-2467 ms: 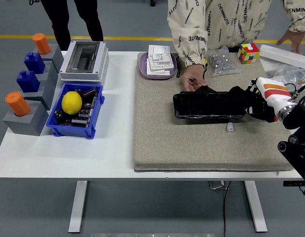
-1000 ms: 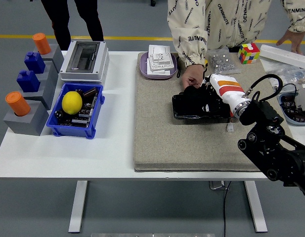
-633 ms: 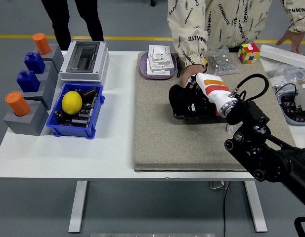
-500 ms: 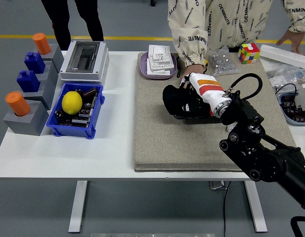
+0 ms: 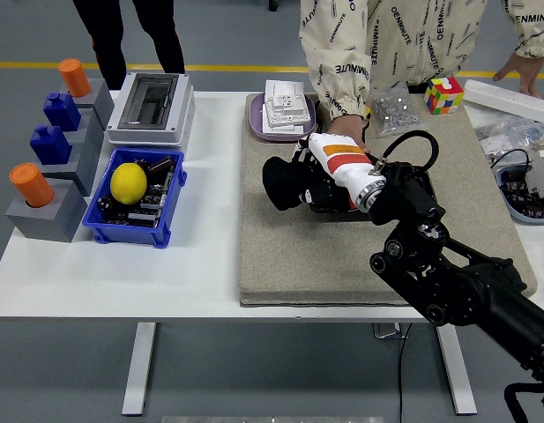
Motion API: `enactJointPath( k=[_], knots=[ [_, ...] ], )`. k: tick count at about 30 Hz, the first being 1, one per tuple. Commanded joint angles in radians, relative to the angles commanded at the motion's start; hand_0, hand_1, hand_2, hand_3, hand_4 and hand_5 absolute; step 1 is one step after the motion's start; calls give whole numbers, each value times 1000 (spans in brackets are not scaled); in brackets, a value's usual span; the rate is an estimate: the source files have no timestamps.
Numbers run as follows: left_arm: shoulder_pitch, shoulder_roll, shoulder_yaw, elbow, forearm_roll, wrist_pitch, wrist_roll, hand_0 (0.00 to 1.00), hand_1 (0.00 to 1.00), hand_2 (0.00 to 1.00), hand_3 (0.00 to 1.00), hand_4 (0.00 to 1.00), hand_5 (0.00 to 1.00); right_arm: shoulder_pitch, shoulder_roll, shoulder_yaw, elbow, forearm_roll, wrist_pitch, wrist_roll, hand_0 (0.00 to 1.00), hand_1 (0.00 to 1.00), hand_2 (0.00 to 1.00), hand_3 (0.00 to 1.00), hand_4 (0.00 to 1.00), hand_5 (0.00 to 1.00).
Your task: Pick the rag up,wipe the panel,place it on the desk
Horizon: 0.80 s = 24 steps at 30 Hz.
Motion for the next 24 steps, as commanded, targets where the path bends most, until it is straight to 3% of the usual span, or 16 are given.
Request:
enactJointPath(
  k=[4,24],
  knots=[
    [1,-2,-2,0,0,0,1,642,689,723,564,593,470,-3,-1,-1,-11,3,1,0,248,301,395,393,998,40],
    [5,-7,-10,0,1,1,-1,643,689,725,565,594,470,-17,-105,24,-14,6,11,-4,249,300,395,393,998,40]
  ],
)
